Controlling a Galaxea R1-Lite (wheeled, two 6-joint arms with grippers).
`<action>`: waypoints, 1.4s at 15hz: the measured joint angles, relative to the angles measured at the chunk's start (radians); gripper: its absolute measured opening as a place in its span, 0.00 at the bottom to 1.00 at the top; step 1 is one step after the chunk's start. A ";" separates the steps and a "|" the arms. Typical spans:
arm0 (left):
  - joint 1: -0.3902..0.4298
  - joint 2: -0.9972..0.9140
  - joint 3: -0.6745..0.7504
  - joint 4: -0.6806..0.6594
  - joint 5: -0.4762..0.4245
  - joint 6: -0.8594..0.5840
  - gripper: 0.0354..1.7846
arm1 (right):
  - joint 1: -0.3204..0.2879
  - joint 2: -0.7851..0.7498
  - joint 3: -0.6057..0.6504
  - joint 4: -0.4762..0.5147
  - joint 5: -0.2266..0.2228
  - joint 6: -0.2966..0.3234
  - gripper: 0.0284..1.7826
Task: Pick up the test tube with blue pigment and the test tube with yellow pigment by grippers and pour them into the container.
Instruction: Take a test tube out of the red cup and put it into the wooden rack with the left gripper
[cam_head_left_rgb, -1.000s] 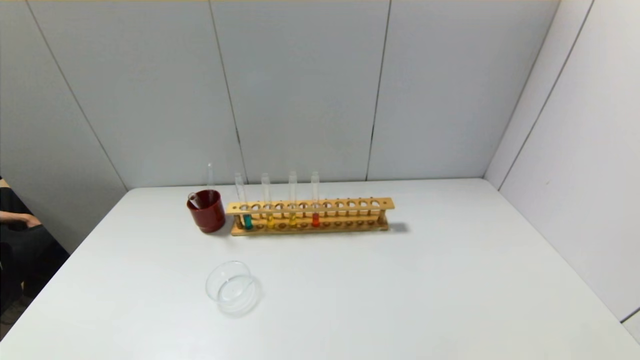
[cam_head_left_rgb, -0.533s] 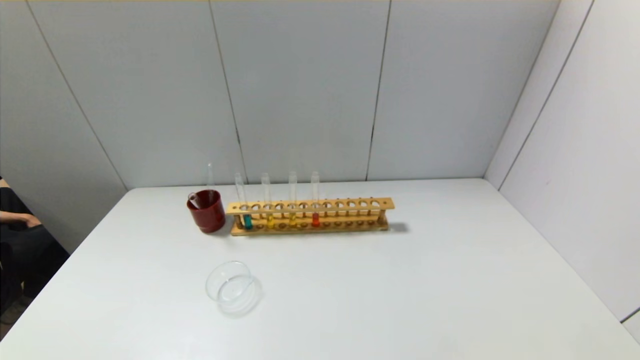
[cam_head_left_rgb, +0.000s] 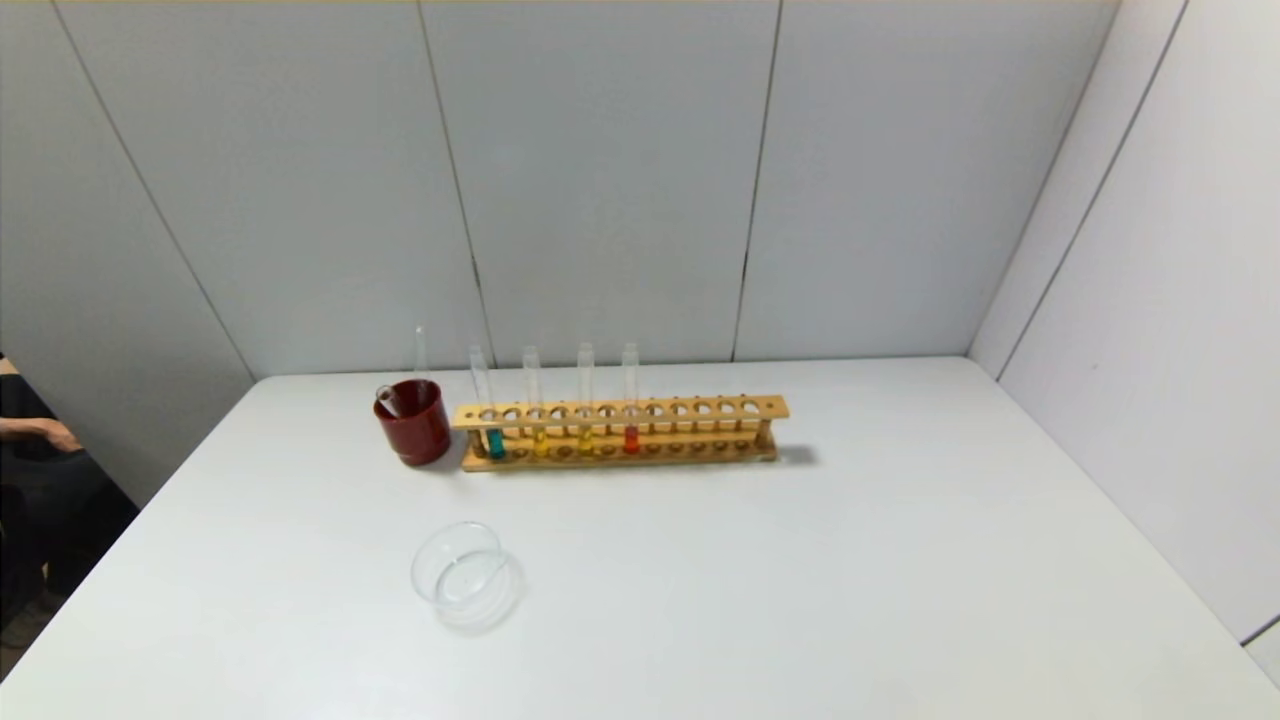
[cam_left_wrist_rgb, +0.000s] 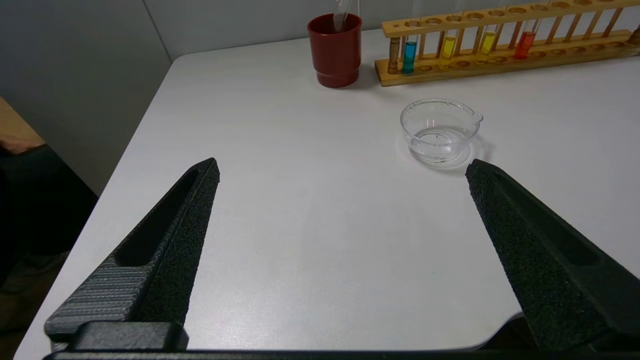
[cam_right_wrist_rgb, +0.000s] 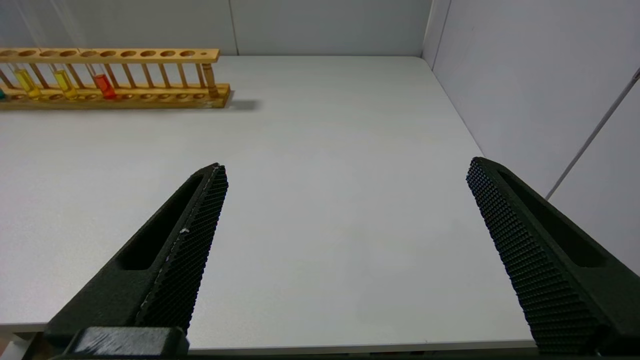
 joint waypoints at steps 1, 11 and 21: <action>0.000 0.000 0.000 0.000 0.000 0.000 0.97 | 0.000 0.000 0.000 0.000 0.000 0.000 0.98; -0.001 0.057 -0.444 0.263 -0.028 0.047 0.97 | 0.001 0.000 0.000 0.000 0.000 0.000 0.98; -0.005 0.644 -0.879 0.337 -0.213 0.033 0.97 | 0.000 0.000 0.000 0.000 0.000 0.000 0.98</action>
